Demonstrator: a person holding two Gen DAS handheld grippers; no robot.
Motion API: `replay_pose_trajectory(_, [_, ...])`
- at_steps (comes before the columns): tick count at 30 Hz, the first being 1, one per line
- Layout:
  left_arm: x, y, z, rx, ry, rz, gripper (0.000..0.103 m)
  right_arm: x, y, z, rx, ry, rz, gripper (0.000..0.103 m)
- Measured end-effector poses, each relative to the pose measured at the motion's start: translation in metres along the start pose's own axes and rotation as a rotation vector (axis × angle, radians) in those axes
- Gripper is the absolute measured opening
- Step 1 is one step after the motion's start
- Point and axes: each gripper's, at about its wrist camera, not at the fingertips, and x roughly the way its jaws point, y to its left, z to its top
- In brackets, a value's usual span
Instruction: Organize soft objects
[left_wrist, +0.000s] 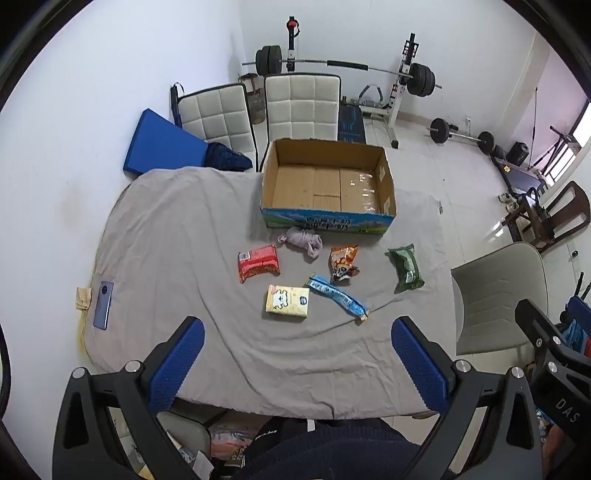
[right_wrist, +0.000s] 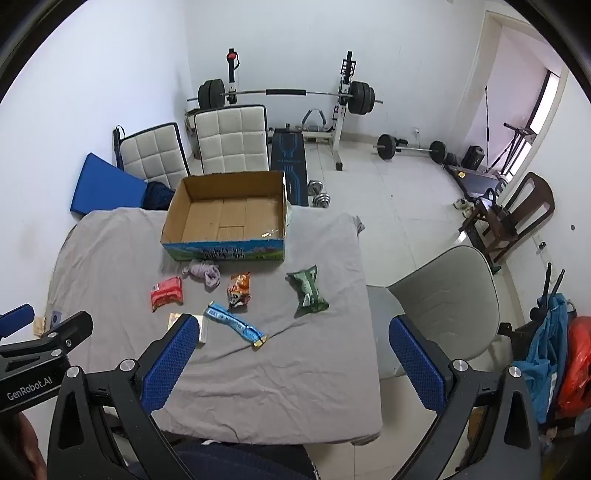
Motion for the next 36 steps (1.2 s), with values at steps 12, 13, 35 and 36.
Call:
replay_pose_trajectory(12, [0.007,0.007,0.000,0.000,0.015,-0.001,0.103,0.013,0.010,-0.004,0.002,0.025,-0.014,0.103])
replay_pose_trajectory(13, [0.007,0.007,0.000,0.001,0.017,0.002,0.103,0.014,0.011,-0.004,0.001,0.029,-0.014,0.103])
replay_pose_trajectory(35, [0.012,0.012,-0.007,-0.004,0.033,-0.009,0.103,0.020,0.017,-0.008,0.009,0.043,-0.028,0.103])
replay_pose_trajectory(36, [0.012,0.012,-0.007,-0.003,0.032,-0.005,0.103,0.020,0.017,-0.008,0.010,0.043,-0.029,0.103])
